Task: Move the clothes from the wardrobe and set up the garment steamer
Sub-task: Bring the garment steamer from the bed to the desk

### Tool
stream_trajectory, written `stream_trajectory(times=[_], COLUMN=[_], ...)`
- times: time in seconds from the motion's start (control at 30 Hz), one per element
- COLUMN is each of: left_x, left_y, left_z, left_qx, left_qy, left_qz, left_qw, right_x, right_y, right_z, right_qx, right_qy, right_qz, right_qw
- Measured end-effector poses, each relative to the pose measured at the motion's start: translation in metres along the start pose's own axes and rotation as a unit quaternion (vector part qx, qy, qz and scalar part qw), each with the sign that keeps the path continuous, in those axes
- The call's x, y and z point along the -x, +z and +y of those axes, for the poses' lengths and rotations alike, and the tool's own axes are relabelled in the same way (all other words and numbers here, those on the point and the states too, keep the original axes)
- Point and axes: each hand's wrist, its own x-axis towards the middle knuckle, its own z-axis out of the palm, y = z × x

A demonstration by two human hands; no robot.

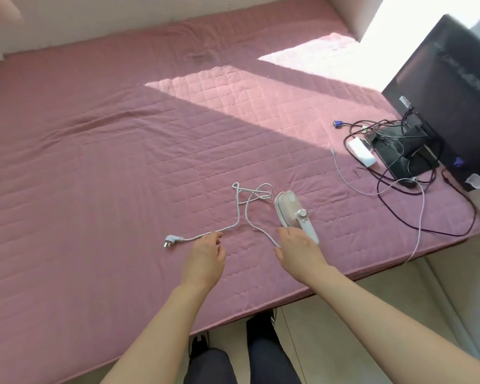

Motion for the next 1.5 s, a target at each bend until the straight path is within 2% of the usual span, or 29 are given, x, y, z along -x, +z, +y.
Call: stream_trajectory(times=[0.17, 0.37, 0.43, 0.5, 0.6, 0.7, 0.9, 1.07, 1.17, 1.2, 1.23, 1.27, 1.3, 1.4, 1.43, 1.5], left_x=[-0.044, -0.091, -0.107, -0.122, -0.142, -0.16, -0.196, -0.219, -0.234, -0.238, -0.24, -0.24, -0.238, -0.225, -0.221, -0.214], left_y=[0.049, 0.098, 0.112, 0.128, 0.15, 0.165, 0.182, 0.188, 0.189, 0.189, 0.187, 0.185, 0.182, 0.176, 0.174, 0.17], left_z=[-0.005, -0.043, -0.056, -0.071, -0.09, -0.098, -0.114, -0.126, -0.136, -0.136, -0.135, -0.131, -0.126, -0.126, -0.129, -0.133], left_qx=[-0.008, -0.015, 0.034, 0.111, 0.253, 0.395, 0.589, 0.647, 0.668, 0.669, 0.661, 0.639, 0.6, 0.415, 0.357, 0.275], left_qy=[-0.034, -0.07, -0.129, -0.216, -0.335, -0.421, -0.495, -0.514, -0.5, -0.484, -0.466, -0.447, -0.43, -0.332, -0.288, -0.21], left_qz=[-0.014, -0.043, -0.046, -0.046, -0.046, -0.026, 0.041, 0.089, 0.147, 0.171, 0.188, 0.197, 0.195, 0.153, 0.135, 0.11], left_qw=[0.999, 0.996, 0.99, 0.969, 0.907, 0.816, 0.637, 0.556, 0.532, 0.537, 0.558, 0.594, 0.646, 0.833, 0.878, 0.932], right_x=[-0.059, -0.129, -0.153, -0.179, -0.215, -0.249, -0.291, -0.3, -0.296, -0.293, -0.288, -0.283, -0.277, -0.254, -0.246, -0.229], right_y=[0.019, 0.055, 0.071, 0.085, 0.105, 0.123, 0.151, 0.166, 0.176, 0.181, 0.186, 0.19, 0.193, 0.201, 0.203, 0.206], right_z=[0.041, 0.068, 0.073, 0.076, 0.074, 0.071, 0.067, 0.065, 0.067, 0.068, 0.069, 0.07, 0.07, 0.069, 0.069, 0.067], right_qx=[0.006, 0.014, 0.031, 0.048, 0.013, 0.024, 0.056, 0.074, 0.051, 0.043, 0.033, 0.02, 0.013, 0.03, 0.021, -0.007], right_qy=[-0.016, -0.027, -0.042, -0.058, -0.059, -0.065, -0.056, -0.037, -0.04, -0.043, -0.047, -0.046, -0.043, -0.054, -0.059, -0.06], right_qz=[-0.008, 0.008, 0.017, 0.023, 0.025, 0.022, 0.006, -0.041, -0.075, -0.08, -0.083, -0.086, -0.098, -0.123, -0.116, -0.111], right_qw=[1.0, 1.0, 0.999, 0.997, 0.998, 0.997, 0.997, 0.996, 0.995, 0.995, 0.995, 0.995, 0.994, 0.991, 0.991, 0.992])
